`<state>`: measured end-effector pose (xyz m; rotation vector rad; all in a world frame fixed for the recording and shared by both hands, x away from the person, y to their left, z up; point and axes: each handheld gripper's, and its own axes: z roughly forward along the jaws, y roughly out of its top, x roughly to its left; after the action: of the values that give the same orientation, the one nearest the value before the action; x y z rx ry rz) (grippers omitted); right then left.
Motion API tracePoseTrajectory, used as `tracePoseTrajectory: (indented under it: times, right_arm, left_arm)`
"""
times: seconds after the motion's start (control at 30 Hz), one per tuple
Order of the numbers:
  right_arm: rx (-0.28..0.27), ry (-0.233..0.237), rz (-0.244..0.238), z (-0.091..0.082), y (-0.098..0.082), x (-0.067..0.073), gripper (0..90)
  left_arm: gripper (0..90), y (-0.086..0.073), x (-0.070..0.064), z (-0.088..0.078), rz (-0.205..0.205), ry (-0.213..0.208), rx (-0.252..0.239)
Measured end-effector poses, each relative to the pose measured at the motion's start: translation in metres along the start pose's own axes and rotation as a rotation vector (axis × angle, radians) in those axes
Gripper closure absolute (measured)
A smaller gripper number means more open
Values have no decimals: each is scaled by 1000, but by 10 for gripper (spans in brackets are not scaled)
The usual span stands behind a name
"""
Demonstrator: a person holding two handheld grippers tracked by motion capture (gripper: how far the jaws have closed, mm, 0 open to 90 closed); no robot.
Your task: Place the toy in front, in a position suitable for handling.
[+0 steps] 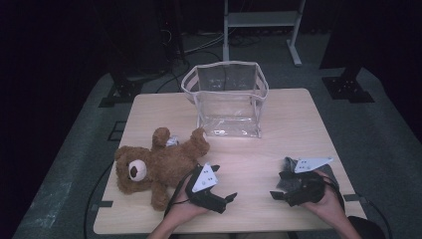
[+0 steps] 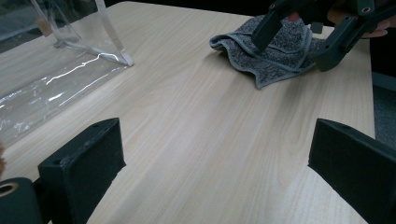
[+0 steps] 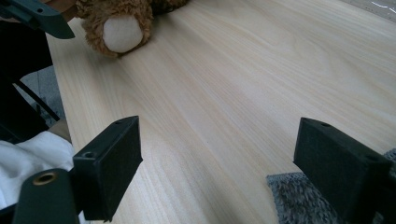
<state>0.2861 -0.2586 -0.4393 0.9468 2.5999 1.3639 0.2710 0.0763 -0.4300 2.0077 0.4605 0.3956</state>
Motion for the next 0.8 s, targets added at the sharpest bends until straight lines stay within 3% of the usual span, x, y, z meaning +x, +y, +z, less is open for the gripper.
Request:
tracePoseTrajectory:
  times: [0.17,0.3,0.43,0.47,0.57,0.8]
  right_arm:
    - [-8,11,11,-1,-1,-3,139]
    - [-6,15,14,0,-2,-4,139]
    - [-13,20,28,-1,-2,-5,139]
    - [-13,22,38,-1,-3,-7,139]
    - [-14,20,38,-1,-3,-6,139]
    - [-15,21,36,1,-1,-3,139]
  left_arm:
    - [24,0,2,0,-1,-1,-3]
    - [33,2,2,-2,23,2,2]
    - [36,6,5,-5,1,-8,-25]
    - [36,10,8,-9,18,2,-30]
    - [37,13,11,-14,19,8,-41]
    - [37,12,26,-40,23,67,-70]
